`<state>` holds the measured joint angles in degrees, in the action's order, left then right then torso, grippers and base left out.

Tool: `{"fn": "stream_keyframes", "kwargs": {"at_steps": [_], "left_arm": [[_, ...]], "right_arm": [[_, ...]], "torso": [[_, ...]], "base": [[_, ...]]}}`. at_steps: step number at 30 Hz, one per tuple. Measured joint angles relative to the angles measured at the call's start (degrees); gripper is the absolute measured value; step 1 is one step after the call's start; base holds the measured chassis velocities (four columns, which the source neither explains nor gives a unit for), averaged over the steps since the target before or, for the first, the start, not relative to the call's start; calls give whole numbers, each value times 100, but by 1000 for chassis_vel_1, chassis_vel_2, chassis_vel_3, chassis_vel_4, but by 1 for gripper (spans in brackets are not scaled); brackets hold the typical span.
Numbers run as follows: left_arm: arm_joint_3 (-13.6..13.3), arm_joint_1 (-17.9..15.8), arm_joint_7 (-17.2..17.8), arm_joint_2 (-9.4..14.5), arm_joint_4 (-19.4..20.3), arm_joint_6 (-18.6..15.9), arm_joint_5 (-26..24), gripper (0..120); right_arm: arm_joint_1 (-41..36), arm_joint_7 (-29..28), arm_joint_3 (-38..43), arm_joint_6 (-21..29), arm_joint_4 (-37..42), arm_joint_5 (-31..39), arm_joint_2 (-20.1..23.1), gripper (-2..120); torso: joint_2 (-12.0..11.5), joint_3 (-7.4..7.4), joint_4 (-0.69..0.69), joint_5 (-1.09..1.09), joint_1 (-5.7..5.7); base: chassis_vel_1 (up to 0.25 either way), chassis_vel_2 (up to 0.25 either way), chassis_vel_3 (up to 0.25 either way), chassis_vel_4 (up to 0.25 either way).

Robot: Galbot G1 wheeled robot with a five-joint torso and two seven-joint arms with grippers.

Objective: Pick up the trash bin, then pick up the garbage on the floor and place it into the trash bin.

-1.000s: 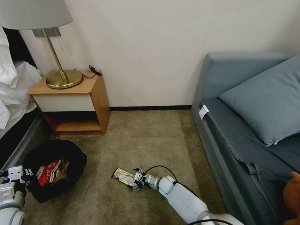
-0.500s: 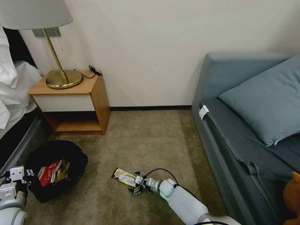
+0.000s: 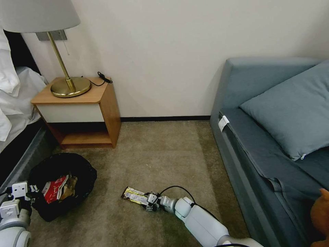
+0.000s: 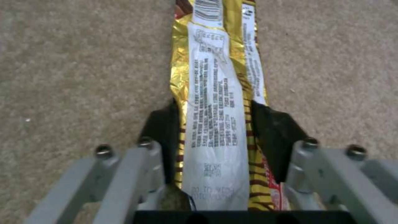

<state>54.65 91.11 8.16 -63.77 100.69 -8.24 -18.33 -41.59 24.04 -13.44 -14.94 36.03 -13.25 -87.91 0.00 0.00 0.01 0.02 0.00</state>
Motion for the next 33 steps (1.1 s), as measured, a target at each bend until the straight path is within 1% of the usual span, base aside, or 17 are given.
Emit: {"fn": "stream_keyframes", "kwargs": {"at_steps": [2, 4, 6, 8, 12, 13, 14, 15, 16, 18, 19, 20, 21, 22, 24, 28, 33], "left_arm": [[2, -4, 1, -2, 7, -3, 2, 1], [8, -12, 3, -4, 19, -8, 4, 1], [11, -12, 3, -5, 25, -11, 4, 1], [16, -12, 5, -6, 42, -16, 5, 1], [16, -13, 17, -6, 51, -19, 7, 1], [-60, -39, 93, -27, 17, 13, 87, 1], [-145, -85, 69, -130, -5, 23, 217, 1], [-145, -85, 69, -130, -5, 23, 217, 1], [-218, -115, 25, -203, 12, 10, 258, 1], [-250, -170, 22, -230, 67, -30, 262, 1], [-250, -170, 22, -230, 67, -30, 262, 1], [-255, -239, 66, -221, 127, -60, 269, 1], [-266, -264, 100, -218, 140, -65, 300, 1], [-307, -280, 107, -251, 166, -84, 367, 1], [-349, -283, 106, -286, 215, -130, 358, 1], [-367, -325, 137, -313, 308, -181, 347, 1], [-365, -359, 158, -272, 373, -239, 314, 1]], "right_arm": [[-1, 18, -2, -1, -2, -1, 0, 33], [0, 26, -7, -3, -3, -2, 12, 25], [5, 26, -7, -3, -4, 0, 20, 22], [24, 25, -7, -5, -3, 8, 44, 15], [48, 24, -2, -5, 3, 10, 66, 12], [64, 25, 13, -9, 11, 12, 76, 11], [77, 24, 32, -20, 29, 15, 88, 10], [77, 24, 32, -20, 29, 15, 88, 10], [92, 23, 55, -31, 63, 34, 119, 9], [119, 25, 82, -52, 105, 73, 167, 7], [119, 25, 82, -52, 105, 73, 167, 7], [156, 48, 122, -88, 139, 92, 208, 6], [192, 72, 160, -110, 163, 105, 231, 5], [265, 94, 212, -164, 206, 122, 270, 4], [331, 119, 244, -217, 251, 122, 305, 2], [493, 213, 286, -336, 400, 129, 412, 0], [737, 347, 347, -560, 623, 138, 550, 0]], "torso": [[0, 0, 0, -1, 0], [0, 0, 0, 0, 0], [0, 0, 0, 0, 0], [0, 0, -1, -2, 0], [0, 0, -2, -3, 0], [0, 0, -2, 0, 0], [0, 1, -1, -2, 0], [0, 1, -1, -2, 0], [-1, 1, -1, -9, 0], [-1, 1, -3, -9, 1], [-1, 1, -3, -9, 1], [0, 1, -5, 0, 0], [0, 1, -6, 4, 1], [0, 1, -2, -2, 1], [0, 1, -1, -5, 0], [0, 1, -1, -2, 0], [0, 1, -2, -2, 1]], "base": [[0, 0, 0, 0], [0, 0, 0, 0], [0, 0, 0, 0], [0, 0, 0, 0], [0, 0, 0, 0], [0, 0, 0, 0], [0, 0, 0, 0], [0, 0, 0, 0], [0, 0, 0, 0], [0, 0, 0, 0], [0, 0, 0, 0], [0, 0, 0, 0], [0, 0, 0, 0], [0, 0, 0, 0], [0, 0, 0, 0], [0, 0, 0, 0], [0, 0, 0, 0]]}}
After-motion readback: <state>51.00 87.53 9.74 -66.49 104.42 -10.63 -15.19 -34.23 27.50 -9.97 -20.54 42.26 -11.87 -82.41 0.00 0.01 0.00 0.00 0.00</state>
